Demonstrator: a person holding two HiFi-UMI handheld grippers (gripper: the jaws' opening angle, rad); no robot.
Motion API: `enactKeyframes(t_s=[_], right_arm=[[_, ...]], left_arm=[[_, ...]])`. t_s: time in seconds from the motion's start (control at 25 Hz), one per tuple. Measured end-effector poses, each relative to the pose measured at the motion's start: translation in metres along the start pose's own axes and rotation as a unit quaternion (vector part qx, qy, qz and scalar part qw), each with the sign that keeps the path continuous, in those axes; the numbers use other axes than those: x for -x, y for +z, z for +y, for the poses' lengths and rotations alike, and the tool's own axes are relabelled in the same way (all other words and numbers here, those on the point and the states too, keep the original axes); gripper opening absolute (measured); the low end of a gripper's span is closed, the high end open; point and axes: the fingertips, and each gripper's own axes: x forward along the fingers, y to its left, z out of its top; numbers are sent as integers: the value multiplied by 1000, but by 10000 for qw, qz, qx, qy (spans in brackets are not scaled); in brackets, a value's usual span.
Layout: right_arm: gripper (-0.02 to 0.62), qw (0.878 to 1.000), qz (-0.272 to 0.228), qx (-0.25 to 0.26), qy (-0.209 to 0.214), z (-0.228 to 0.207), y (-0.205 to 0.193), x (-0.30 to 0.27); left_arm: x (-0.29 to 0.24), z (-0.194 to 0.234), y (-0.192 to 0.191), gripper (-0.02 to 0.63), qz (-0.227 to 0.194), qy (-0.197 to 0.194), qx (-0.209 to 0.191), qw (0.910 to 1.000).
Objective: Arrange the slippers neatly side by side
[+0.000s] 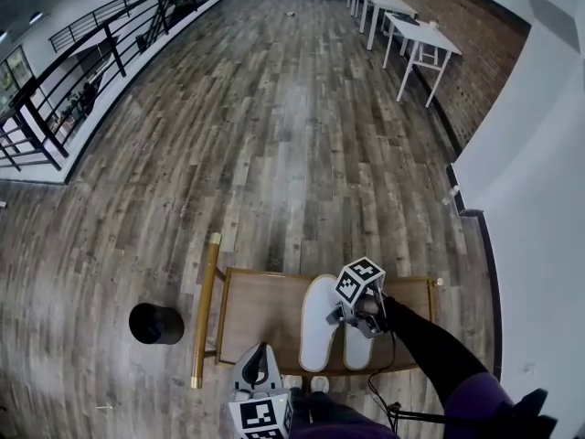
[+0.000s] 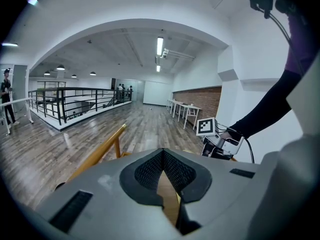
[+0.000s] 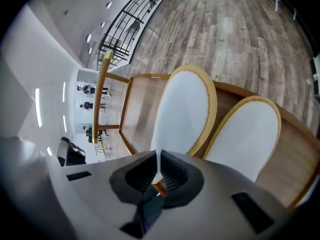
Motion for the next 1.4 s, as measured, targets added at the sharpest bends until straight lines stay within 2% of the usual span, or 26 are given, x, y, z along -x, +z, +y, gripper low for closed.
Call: enactKeyframes(t_s=[0.28, 0.56, 0.72, 1.0, 1.16, 1.4], right_arm=[[12, 9994, 180, 166, -262, -14, 4, -16], [12, 9987, 215, 61, -447, -24, 9, -23], [12, 9990, 155, 131, -389, -20, 12, -23], [14, 9997, 26, -38, -222, -17, 11, -17], [42, 9994, -296, -175, -39, -12, 14, -11], [57, 9997, -216, 50, -79, -8, 10, -17]], left_arm=[[0, 2, 3, 0, 10, 72, -9, 10000], [-7, 1, -2, 0, 133, 1, -90, 9999], [-7, -1, 0, 0, 164, -75, -134, 9997], [-9, -6, 4, 0, 158, -163, -194, 9996], [-8, -7, 6, 0, 188, -144, -212, 9995], [-7, -15, 6, 0, 62, -243, -174, 9995]])
